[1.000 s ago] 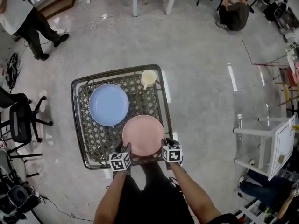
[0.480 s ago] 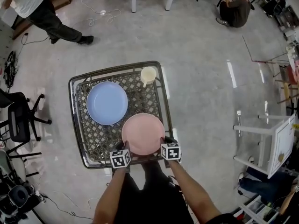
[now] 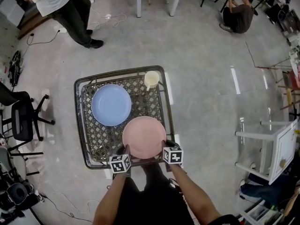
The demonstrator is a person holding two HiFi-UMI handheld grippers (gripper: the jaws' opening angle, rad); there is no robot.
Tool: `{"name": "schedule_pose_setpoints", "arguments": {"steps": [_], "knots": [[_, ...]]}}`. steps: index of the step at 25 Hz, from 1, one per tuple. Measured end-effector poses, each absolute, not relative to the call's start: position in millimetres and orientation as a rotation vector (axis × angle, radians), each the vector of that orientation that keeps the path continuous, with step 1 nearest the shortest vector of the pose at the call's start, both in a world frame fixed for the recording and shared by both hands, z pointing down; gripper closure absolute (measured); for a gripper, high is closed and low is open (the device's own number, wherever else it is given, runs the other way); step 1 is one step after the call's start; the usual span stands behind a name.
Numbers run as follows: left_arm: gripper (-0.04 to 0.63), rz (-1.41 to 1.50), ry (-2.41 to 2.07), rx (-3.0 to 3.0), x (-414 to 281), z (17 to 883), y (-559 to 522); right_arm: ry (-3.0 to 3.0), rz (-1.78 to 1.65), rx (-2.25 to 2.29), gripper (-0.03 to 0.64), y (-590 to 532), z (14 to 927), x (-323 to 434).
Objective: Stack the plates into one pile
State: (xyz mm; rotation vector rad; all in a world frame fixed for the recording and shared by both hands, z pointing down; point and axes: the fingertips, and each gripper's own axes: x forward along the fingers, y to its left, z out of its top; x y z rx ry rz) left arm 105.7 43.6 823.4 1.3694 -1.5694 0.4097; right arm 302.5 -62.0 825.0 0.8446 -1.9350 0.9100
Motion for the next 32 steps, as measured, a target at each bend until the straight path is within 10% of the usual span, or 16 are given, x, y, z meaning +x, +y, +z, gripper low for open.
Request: {"name": "schedule_pose_setpoints", "arguments": {"steps": [32], "knots": [[0.531, 0.263, -1.823, 1.420, 4.2, 703.2, 5.8, -2.228, 0.795, 0.805, 0.569, -114.8, 704.0, 193.9]]}}
